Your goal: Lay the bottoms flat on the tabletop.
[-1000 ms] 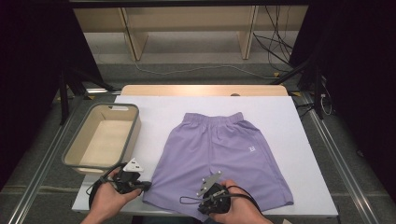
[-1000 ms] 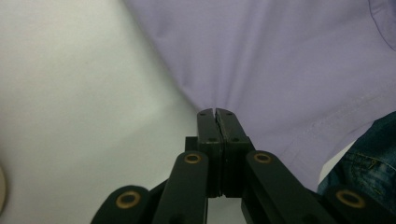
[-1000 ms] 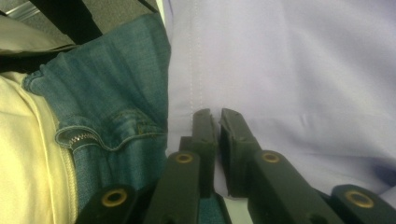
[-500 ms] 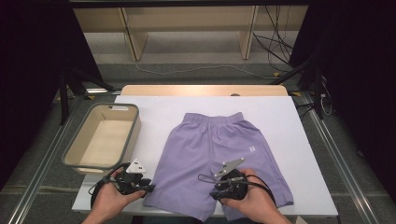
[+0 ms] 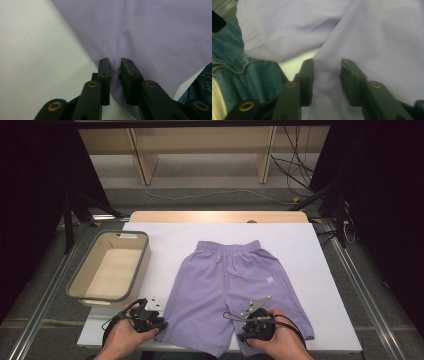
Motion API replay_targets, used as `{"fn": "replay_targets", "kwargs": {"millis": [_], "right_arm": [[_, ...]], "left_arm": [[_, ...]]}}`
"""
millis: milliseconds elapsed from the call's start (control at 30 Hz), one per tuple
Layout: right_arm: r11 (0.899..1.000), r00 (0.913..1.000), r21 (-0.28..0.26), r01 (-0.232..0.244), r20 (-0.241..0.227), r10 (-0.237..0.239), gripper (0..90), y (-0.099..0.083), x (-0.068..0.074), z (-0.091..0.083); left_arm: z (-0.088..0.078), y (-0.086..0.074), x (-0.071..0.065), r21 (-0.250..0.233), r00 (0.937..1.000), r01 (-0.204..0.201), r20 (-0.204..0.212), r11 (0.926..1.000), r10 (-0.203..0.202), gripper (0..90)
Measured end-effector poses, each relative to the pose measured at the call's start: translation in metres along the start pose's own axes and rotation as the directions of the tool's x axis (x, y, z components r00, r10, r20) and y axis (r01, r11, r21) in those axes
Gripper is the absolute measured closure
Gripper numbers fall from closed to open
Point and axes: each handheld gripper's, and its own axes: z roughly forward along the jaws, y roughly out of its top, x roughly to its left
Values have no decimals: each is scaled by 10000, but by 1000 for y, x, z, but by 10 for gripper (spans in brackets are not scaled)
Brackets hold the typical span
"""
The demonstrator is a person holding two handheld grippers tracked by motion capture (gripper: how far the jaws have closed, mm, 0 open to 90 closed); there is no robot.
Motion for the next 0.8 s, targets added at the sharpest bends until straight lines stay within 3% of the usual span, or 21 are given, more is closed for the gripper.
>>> {"fn": "replay_targets", "kwargs": {"millis": [133, 233, 433, 567, 600, 667, 800], "right_arm": [[9995, 9989, 102, 308, 339, -311, 820, 1, 7, 3], [9995, 9984, 125, 295, 470, -300, 900, 1, 7, 2], [10000, 10000, -24, -23, -76, 23, 869, 0, 1, -4], [9943, 9969, -832, -665, 367, 698, 744, -6, -20, -27], [9896, 9931, -1082, -944, 591, 1012, 706, -9, -28, -34], [9765, 9777, -1450, -1592, 1139, 1763, 639, -19, -47, -47], [9480, 9244, -1659, -2716, 2290, 3049, 566, -46, -85, -64]], "left_arm": [[0, 1, 0, 20, 9997, 244, 90, 9997, -244, 874], [0, 0, 2, 17, 9986, 494, 173, 9988, -494, 891], [-5, -1, 7, 98, 9983, 579, 4, 9983, -579, 895], [-6, -2, 9, 37, 9977, 678, -16, 9977, -678, 895], [-6, -2, 9, 34, 9977, 678, -24, 9977, -678, 895], [-6, -2, 10, 26, 9979, 653, -54, 9979, -652, 894], [-7, -2, 10, 10, 9980, 626, -97, 9980, -626, 894]]}}
